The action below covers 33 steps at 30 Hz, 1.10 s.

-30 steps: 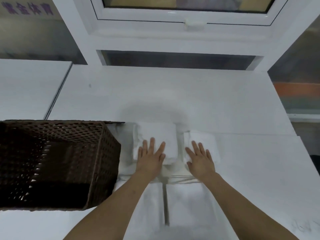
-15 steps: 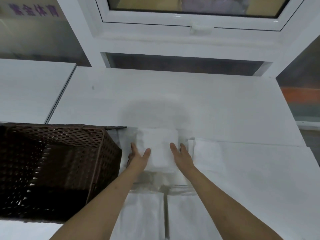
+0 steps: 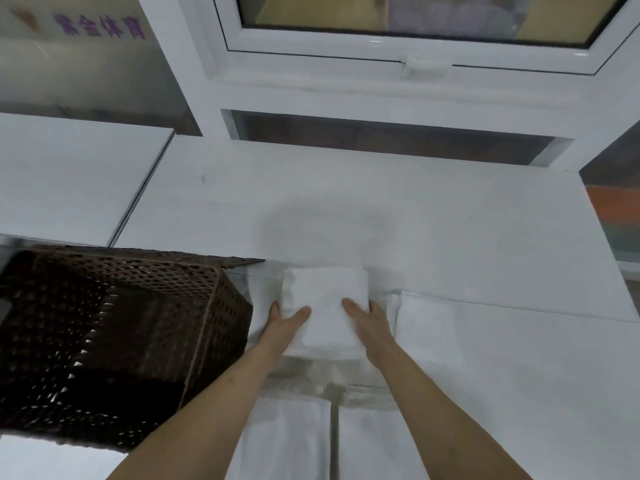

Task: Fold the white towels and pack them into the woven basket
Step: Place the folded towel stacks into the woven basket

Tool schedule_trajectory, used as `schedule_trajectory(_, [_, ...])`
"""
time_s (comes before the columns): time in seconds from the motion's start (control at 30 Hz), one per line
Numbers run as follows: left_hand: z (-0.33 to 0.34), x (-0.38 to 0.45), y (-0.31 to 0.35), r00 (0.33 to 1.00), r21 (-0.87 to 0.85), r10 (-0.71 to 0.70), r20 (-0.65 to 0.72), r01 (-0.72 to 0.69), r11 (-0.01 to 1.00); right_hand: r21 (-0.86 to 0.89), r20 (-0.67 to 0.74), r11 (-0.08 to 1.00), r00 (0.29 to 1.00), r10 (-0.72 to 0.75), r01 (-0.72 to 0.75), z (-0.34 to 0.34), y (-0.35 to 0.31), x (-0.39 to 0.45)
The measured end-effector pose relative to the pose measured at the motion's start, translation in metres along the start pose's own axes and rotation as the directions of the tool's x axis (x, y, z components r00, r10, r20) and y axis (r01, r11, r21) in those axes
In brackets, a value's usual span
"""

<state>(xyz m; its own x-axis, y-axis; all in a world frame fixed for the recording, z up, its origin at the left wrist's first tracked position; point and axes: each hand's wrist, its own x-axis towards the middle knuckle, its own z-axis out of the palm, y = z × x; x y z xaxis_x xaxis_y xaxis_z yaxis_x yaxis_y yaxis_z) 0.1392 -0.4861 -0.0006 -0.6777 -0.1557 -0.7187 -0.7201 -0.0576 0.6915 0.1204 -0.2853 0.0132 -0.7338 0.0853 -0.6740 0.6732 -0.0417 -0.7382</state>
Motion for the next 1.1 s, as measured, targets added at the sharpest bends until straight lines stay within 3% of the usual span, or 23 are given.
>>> schedule_trajectory(0.17, [0.011,-0.048,0.042,0.981,-0.018,0.188,0.040,-0.188,0.982,0.067,-0.055,0.993,0.994,-0.094,0.098,-0.014,-0.036,-0.046])
schedule_trajectory(0.37, [-0.005,-0.114,0.108,0.877,0.144,0.470,0.098,-0.480,0.865,0.167,-0.110,0.944,0.957,-0.269,0.284,-0.018,-0.090,-0.128])
schedule_trajectory(0.6, [-0.109,-0.199,0.155,0.757,0.175,0.649,0.071,-0.650,0.739,0.211,-0.085,0.866,0.891,-0.445,0.453,0.071,-0.128,-0.225])
schedule_trajectory(0.7, [-0.186,-0.206,0.153,0.757,0.189,0.650,0.070,-0.650,0.736,0.219,-0.046,0.863,0.888,-0.458,0.456,0.140,-0.118,-0.251])
schedule_trajectory(0.9, [-0.331,-0.184,0.100,0.826,0.162,0.563,0.017,-0.558,0.814,0.185,0.045,0.910,0.922,-0.384,0.370,0.276,-0.067,-0.266])
schedule_trajectory(1.1, [-0.406,-0.159,0.058,0.891,0.273,0.454,-0.022,-0.431,0.860,0.161,0.210,0.969,0.952,-0.221,0.189,0.349,-0.026,-0.249])
